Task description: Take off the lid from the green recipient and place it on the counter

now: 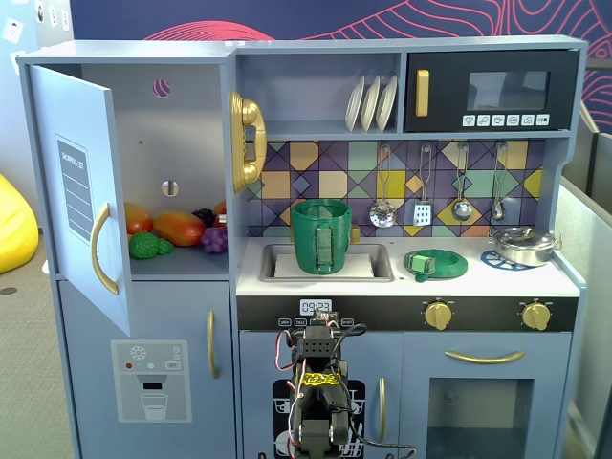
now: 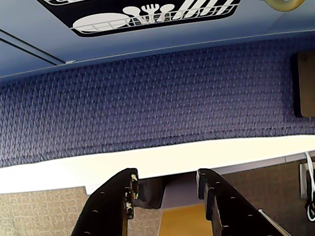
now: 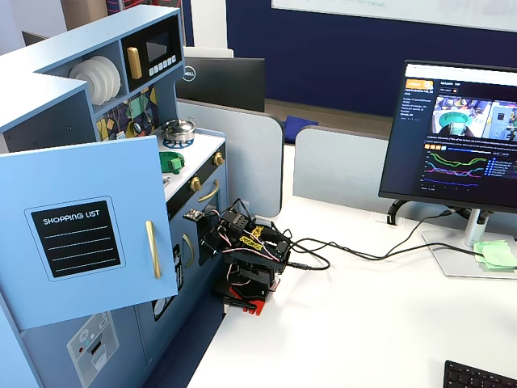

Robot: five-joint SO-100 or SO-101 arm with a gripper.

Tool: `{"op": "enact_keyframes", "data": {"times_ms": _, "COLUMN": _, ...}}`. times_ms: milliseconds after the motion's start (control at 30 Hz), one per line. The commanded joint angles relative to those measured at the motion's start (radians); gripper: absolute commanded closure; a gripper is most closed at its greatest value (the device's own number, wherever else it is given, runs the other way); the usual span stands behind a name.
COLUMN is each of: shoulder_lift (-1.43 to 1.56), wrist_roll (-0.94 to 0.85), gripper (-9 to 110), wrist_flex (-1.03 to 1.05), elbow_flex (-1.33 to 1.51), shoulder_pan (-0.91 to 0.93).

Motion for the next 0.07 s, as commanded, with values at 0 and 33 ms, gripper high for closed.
{"op": "enact_keyframes", "data": {"times_ms": 0, "shoulder_lift": -0.005, "wrist_roll": 0.029, "gripper": 95, "wrist_flex": 0.112, "elbow_flex": 0.071, "shoulder_pan": 0.008}}
{"op": "enact_keyframes", "data": {"times_ms": 33, "shoulder_lift": -0.005, "wrist_roll": 0.029, "gripper": 95, "wrist_flex": 0.112, "elbow_flex": 0.071, "shoulder_pan": 0.008}}
